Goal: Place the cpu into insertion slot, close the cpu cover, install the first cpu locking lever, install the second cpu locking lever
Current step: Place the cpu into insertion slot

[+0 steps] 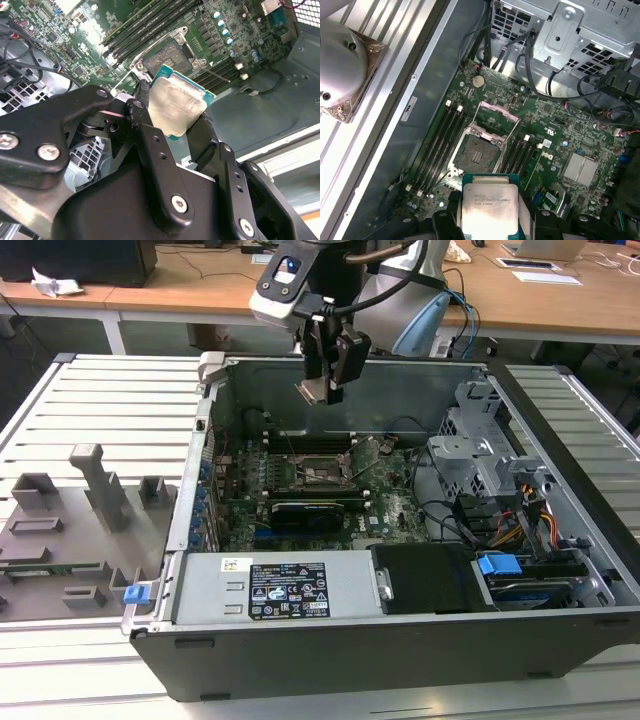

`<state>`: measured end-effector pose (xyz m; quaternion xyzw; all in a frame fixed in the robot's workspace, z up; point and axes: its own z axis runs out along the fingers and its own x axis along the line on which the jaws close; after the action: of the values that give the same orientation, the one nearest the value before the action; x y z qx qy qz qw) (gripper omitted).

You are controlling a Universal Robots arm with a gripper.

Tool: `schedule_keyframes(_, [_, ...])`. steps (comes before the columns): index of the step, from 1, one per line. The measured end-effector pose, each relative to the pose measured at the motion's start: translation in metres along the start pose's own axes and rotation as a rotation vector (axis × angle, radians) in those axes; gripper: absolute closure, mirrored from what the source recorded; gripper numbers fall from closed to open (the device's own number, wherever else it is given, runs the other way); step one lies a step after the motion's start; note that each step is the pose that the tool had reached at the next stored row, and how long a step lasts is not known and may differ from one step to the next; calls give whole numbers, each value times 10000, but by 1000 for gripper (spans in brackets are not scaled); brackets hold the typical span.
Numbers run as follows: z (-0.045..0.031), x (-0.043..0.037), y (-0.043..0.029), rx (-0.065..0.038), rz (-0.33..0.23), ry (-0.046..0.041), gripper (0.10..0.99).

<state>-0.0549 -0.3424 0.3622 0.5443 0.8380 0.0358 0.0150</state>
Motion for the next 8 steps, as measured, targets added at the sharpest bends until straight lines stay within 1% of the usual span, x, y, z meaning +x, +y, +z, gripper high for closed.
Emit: schedule_keyframes(8, [10, 0, -1, 3, 260, -27, 545])
